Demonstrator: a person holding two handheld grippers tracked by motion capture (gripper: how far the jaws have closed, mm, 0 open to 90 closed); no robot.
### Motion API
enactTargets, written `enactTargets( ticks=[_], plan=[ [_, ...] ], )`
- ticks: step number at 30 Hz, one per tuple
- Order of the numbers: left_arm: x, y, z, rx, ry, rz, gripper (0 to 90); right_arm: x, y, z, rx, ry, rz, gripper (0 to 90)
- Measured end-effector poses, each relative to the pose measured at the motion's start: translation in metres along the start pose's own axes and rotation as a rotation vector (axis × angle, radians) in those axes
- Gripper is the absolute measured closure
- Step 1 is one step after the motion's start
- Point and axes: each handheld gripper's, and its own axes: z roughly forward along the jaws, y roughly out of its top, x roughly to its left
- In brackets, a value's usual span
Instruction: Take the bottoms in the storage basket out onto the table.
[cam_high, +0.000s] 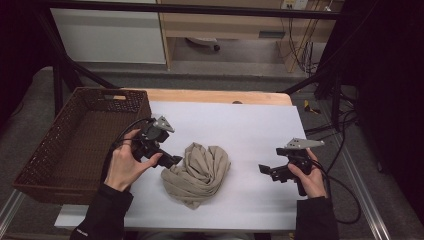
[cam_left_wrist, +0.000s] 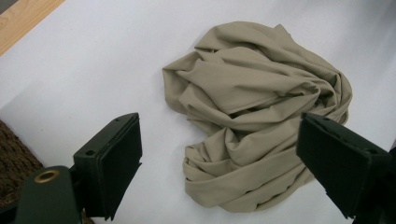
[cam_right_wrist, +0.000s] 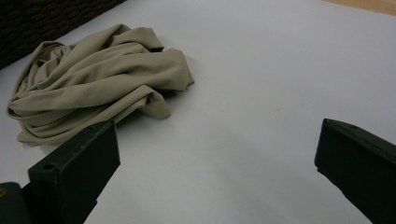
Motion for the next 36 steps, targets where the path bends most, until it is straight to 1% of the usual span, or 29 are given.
enactTargets(
  ticks=[24, 36],
  plan=[
    [0.019, -0.026, -0.017, -0.013, 0.03, -0.051, 14.1, 0.0, 0.0, 0.0, 0.001, -0.001, 0.0, 0.7],
    [0.029, -0.044, -0.023, -0.021, 0.046, -0.084, 14.0, 0.0, 0.0, 0.0, 0.001, -0.001, 0.0, 0.7]
  ],
)
